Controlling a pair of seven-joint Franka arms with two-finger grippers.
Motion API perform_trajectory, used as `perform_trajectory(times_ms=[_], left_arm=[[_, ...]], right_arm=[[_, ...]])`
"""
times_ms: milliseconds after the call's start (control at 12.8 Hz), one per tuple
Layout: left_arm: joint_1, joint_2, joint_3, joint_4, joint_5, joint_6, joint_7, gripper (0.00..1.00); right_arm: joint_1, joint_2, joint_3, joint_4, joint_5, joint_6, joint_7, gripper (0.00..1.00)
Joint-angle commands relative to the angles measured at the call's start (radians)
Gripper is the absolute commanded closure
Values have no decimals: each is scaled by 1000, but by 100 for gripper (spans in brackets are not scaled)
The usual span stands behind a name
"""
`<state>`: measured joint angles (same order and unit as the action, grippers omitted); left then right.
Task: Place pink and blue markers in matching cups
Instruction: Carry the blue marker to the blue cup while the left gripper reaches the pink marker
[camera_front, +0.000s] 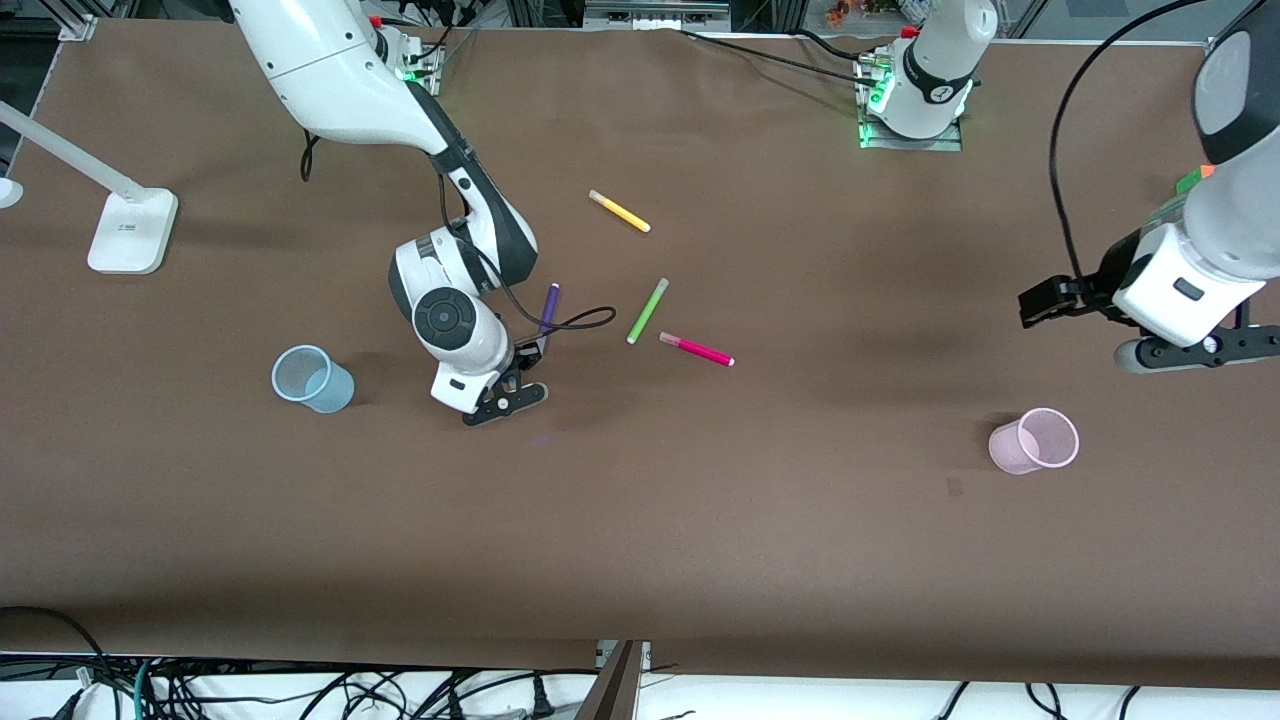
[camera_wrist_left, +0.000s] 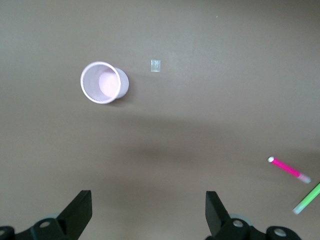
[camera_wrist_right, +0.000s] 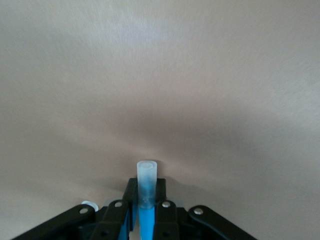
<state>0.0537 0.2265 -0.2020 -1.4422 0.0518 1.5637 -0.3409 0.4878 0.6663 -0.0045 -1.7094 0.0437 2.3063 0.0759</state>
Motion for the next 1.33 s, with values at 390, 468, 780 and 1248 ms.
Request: perform_trajectory(times_ms=[390,468,780,1248], left_arm=[[-247,128,0,13,-9,16,-559,0],[-280,154,0,11,-7,48,-631,0],[-353,296,0,13,-12,211,-959,0],[-397,459,0,16,-15,432,-1164,0]], right_arm=[[-5,-178,-93,88,12,-240,-295,92],[-5,-197,-121,105,18,-286,-353,92],[-92,-283,-160,137,160,-427,-646,93],[-136,-338,-274,137,333,-517,-976,92]])
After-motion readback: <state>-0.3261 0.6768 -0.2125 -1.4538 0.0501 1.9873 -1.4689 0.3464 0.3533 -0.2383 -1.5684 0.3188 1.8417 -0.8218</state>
